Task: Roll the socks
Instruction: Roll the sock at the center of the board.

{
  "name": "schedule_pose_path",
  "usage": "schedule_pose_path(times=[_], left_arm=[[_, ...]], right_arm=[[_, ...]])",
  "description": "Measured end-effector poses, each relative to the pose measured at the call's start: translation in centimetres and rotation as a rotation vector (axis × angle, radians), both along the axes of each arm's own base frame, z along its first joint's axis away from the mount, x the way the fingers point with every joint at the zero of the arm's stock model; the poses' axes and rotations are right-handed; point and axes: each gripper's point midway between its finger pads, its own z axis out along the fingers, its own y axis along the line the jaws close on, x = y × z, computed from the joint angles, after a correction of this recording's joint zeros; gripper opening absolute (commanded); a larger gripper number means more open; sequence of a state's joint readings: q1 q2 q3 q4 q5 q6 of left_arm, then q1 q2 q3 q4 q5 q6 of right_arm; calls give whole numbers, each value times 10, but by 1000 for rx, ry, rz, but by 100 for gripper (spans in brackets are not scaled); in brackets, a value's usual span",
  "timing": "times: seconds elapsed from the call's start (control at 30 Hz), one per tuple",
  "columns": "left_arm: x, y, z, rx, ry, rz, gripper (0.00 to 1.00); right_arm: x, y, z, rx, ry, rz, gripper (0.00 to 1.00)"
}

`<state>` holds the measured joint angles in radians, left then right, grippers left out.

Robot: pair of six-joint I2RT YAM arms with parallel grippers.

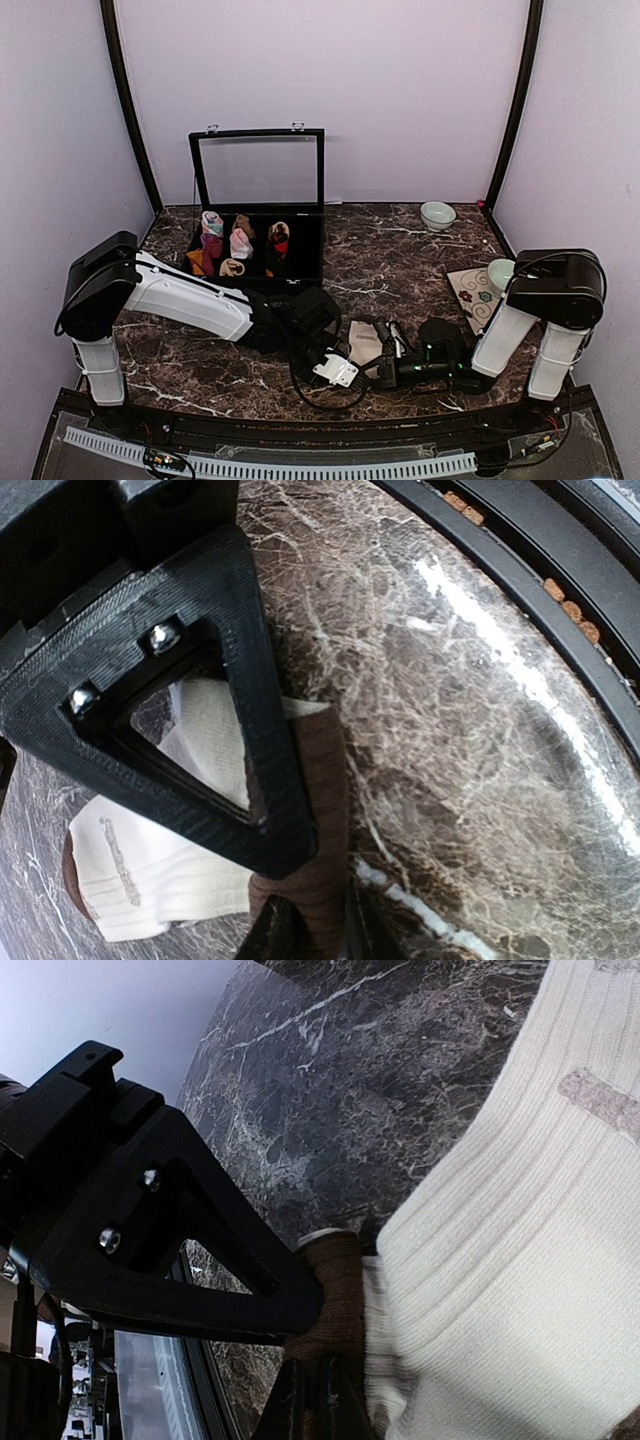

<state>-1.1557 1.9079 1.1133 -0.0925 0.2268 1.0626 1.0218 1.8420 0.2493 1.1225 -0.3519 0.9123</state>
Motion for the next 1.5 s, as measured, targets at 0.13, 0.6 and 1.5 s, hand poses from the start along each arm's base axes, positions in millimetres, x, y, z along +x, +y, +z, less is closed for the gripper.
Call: schedule_pose_path(times=[0.13,0.6,1.5], left_arm=[[1,-3,-3,-6,-2,0,18],[3,-12,-4,-15,2,-9,0],[-5,-12,-6,25,64,-33,0]], right_arm=[[0,0,0,0,2,-1,4],[6,-7,5,-49,-30,-26,28],[74,-44,23,-349,-182,-110,10]])
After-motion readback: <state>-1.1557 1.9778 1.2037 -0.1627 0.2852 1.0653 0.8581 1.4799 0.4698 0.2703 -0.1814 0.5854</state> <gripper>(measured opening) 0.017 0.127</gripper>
